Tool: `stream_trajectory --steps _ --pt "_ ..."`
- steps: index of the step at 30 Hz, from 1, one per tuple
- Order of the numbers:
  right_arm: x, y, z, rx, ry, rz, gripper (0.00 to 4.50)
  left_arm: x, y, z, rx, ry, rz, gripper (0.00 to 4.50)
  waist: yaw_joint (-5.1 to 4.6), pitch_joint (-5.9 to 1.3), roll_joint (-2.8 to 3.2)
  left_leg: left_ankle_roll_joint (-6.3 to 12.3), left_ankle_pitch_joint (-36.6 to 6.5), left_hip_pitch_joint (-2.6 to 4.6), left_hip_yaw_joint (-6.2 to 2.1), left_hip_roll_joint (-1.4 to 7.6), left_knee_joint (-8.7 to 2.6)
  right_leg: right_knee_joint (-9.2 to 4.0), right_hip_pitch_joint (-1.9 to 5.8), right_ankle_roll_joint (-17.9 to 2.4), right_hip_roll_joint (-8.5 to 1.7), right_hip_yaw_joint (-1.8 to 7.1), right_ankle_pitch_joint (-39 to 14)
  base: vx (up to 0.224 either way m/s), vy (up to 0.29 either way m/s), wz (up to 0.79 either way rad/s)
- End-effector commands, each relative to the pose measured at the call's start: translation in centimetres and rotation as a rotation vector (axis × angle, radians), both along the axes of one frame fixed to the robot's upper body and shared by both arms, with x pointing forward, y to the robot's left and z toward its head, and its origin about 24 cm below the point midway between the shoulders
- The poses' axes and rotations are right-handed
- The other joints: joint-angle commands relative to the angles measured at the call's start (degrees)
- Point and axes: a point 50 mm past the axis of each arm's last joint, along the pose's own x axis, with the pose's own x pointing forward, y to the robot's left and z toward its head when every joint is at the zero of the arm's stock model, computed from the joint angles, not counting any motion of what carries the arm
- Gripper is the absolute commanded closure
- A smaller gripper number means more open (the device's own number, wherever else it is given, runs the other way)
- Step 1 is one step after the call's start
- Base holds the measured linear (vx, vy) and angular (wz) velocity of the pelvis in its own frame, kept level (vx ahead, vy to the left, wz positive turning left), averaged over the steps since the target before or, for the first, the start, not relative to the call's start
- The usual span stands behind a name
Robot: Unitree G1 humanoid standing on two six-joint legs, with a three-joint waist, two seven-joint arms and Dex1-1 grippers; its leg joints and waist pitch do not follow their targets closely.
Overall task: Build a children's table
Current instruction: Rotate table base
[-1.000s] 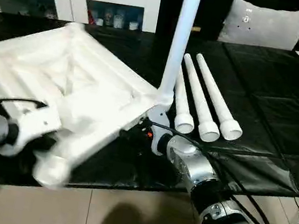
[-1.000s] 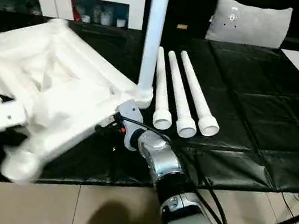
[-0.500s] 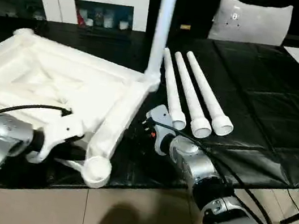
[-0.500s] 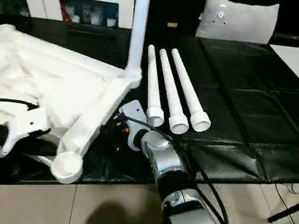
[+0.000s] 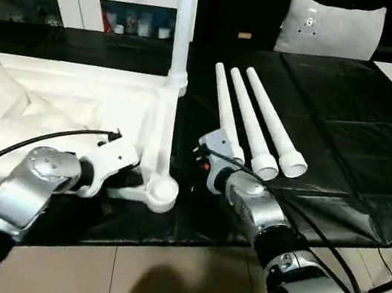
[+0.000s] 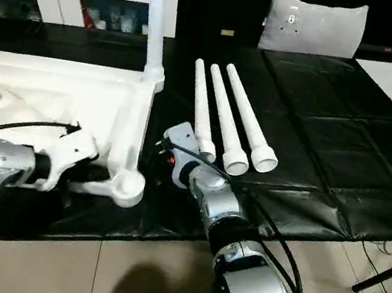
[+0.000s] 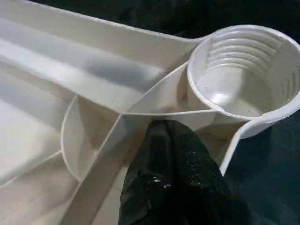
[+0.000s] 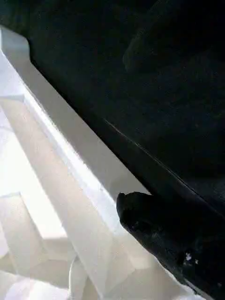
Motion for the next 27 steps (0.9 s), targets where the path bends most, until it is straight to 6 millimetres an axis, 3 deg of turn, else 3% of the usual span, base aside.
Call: stream_trajectory --steps 1,10,14,19,21,27 --pt "0.5 1.1 2.7 0.073 -0.101 0.028 0.00 1.1 -1.6 1.4 -0.058 -0.115 0.001 4.41 0.31 -3.79 0.75 0.51 -9.28 1.23 -0.58 2.15 -3.67 -3.26 2.88 -14.48 -3.54 1.74 1.48 0.000 0.000 0.00" --pt "1.0 -2.8 4.1 0.089 -0.169 -0.137 0.00 2.0 -3.0 0.9 -0.200 -0.185 0.108 4.41 1.35 -3.72 0.42 0.24 -9.19 1.29 -0.47 2.09 -3.64 -3.59 2.89 -12.66 -3.47 1.87 0.64 0.000 0.000 0.00" --pt "-0.4 -4.6 5.8 0.148 -0.252 -0.186 0.00 2.2 -3.1 2.3 -0.328 -0.285 0.239 4.25 1.52 -3.75 0.46 0.40 -8.24 1.06 -0.64 2.14 -3.63 -3.47 3.15 -11.70 -3.38 1.83 3.33 0.000 0.000 0.00" --pt "-1.9 -5.2 6.2 0.182 -0.251 -0.246 0.00 1.7 -2.4 3.7 -0.451 -0.351 0.373 3.97 1.12 -3.31 0.26 -0.20 -11.88 1.03 -0.72 2.26 -3.99 -4.30 2.92 -10.92 -3.47 1.86 -4.11 0.000 0.000 0.00" --pt "-2.3 -5.4 6.0 0.149 -0.252 -0.260 0.00 1.4 -2.2 3.7 -0.449 -0.361 0.399 3.86 0.82 -3.15 0.22 -0.81 -14.09 1.17 -0.75 2.13 -4.18 -4.75 2.43 -9.78 -3.20 1.89 -9.02 0.000 0.000 0.00" --pt "-3.7 -5.8 5.2 0.143 -0.182 -0.331 0.00 0.2 -2.1 3.6 -0.431 -0.402 0.447 3.33 0.97 -3.21 0.34 -1.26 -13.60 1.14 -0.85 2.16 -4.29 -4.78 2.19 -8.38 -3.06 1.97 -7.41 0.000 0.000 0.00"
